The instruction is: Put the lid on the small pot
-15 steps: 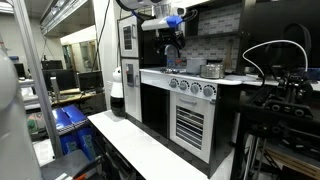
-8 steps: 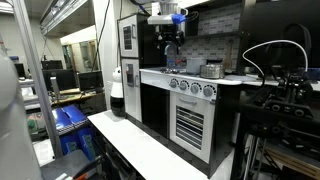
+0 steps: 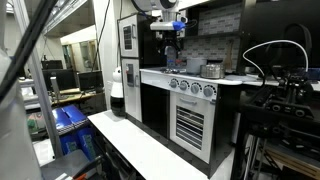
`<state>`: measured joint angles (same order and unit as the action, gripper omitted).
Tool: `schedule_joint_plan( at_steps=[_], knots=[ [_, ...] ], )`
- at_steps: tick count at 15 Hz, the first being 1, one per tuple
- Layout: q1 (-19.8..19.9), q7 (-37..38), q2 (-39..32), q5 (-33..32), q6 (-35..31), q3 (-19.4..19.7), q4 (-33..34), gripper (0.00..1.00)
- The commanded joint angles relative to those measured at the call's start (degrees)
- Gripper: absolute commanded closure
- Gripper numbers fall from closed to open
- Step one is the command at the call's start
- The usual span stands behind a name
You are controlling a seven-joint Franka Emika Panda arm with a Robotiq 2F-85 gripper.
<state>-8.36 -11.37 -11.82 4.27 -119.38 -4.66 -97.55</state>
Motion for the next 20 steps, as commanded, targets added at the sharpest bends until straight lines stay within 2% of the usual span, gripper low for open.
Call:
schedule_joint_plan(
  at_steps=[1,12,20],
  knots=[
    [0.33,1.78,-4.89,-2.33,-0.15,-0.8,4.15,0.0],
    [-1.88,4.48,-12.44,-6.34,-0.41,-1.94,12.58,0.0],
    [-2.68,8.64,-12.1,-6.9,1.73,-1.56,11.99,0.0]
  ],
)
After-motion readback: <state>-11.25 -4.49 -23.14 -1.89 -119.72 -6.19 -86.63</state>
